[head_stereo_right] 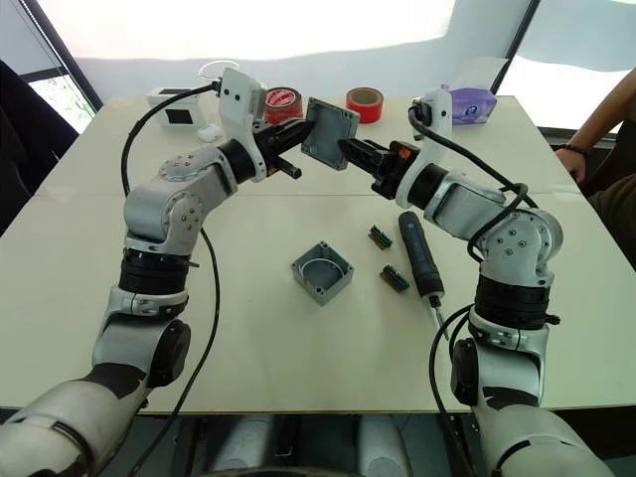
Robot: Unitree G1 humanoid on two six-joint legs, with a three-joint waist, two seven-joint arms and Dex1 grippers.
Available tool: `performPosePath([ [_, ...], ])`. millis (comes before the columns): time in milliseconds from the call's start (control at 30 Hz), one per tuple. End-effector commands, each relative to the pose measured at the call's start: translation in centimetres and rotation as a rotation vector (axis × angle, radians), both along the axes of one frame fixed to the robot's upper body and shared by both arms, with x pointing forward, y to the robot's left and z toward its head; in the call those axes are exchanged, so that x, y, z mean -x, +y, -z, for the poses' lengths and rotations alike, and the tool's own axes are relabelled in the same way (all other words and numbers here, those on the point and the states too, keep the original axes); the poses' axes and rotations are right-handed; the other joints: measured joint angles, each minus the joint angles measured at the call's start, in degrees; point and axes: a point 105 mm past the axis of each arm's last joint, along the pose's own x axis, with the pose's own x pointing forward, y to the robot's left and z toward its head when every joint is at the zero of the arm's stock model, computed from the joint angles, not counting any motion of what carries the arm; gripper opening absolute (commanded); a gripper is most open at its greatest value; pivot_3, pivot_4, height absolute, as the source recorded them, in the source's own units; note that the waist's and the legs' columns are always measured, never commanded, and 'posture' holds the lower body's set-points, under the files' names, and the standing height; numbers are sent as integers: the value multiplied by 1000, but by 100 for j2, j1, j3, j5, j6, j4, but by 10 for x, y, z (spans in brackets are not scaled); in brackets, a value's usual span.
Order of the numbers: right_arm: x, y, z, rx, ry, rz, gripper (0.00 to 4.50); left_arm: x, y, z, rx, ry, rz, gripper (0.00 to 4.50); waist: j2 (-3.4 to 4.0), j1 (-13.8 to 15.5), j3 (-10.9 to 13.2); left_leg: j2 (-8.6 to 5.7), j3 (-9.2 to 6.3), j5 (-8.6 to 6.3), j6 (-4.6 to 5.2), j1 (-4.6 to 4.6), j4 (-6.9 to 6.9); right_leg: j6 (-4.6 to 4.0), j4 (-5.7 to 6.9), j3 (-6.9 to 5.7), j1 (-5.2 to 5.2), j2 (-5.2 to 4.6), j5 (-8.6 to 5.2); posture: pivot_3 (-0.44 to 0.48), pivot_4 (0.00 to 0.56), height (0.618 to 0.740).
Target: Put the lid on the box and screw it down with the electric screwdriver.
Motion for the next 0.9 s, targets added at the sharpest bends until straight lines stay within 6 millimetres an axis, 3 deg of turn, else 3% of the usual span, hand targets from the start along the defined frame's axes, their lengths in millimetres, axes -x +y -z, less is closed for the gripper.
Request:
performPosePath([
  [33, 6, -2, -20, -24, -80, 2, 130, 11, -4, -22, 27, -82, 45, 0, 0, 0, 0, 0, 0, 0, 0, 0, 0, 0, 0, 0, 0, 0, 0, 0, 150, 740],
  [200, 7, -2, -19, -23, -77, 5, 130, 14, -3, -22, 35, -74, 66, 0, 0, -2, 0, 0, 0, 0, 0, 0, 0, 0, -1, 0, 0, 0, 0, 0, 150, 740],
  [333, 6, -3, -18, -23, -77, 12, 130, 13, 4, -25, 60, -59, 78, 1099, 0, -4, 0, 0, 0, 0, 0, 0, 0, 0, 0, 0, 0, 0, 0, 0, 150, 740],
  [433, 7, -4, -17, -17, -81, 24, 130, 16, 13, -27, 108, -23, 126, 2366, 0, -5, 0, 0, 0, 0, 0, 0, 0, 0, -1, 0, 0, 1, 0, 0, 150, 740],
  [500, 8, -6, -15, 9, -95, 38, 130, 31, 22, -28, 213, 109, 258, 3144, 1, -19, 1, 1, 0, 0, 0, 0, 0, 0, 0, 0, -1, 1, 0, 0, 150, 740],
  [600, 15, -27, -15, 126, -193, 146, 130, 44, 54, -27, 189, 170, 267, 4268, 2, -24, 1, 5, -1, 0, 1, -1, -1, 1, 1, 0, -3, 4, -1, 0, 150, 740],
  [700, 32, -37, -20, 212, -308, 195, 130, 41, 76, -26, 152, 179, 183, 4268, 2, -21, 2, 5, -1, -1, 1, -1, -6, 1, 1, 0, -2, 6, -1, 0, 150, 740],
  [733, 38, -36, -20, 281, -361, 201, 130, 39, 80, -23, 131, 183, 158, 3863, 3, -4, 2, 5, -1, -1, 1, -1, -5, 1, -1, 0, -1, 6, -1, 0, 150, 740],
  [833, 54, -26, -11, 550, -546, 195, 130, 37, 83, -11, 73, 193, 127, 3324, 3, 18, 2, 0, -2, -1, 2, 0, -1, 2, -6, 0, 2, 4, -1, 0, 150, 740],
  [900, 61, -20, -4, 666, -640, 182, 130, 37, 81, -5, 35, 186, 128, 2522, 2, 8, 2, 0, -3, -3, 5, 9, -1, 2, -10, -2, 11, 5, -2, 0, 150, 740],
])
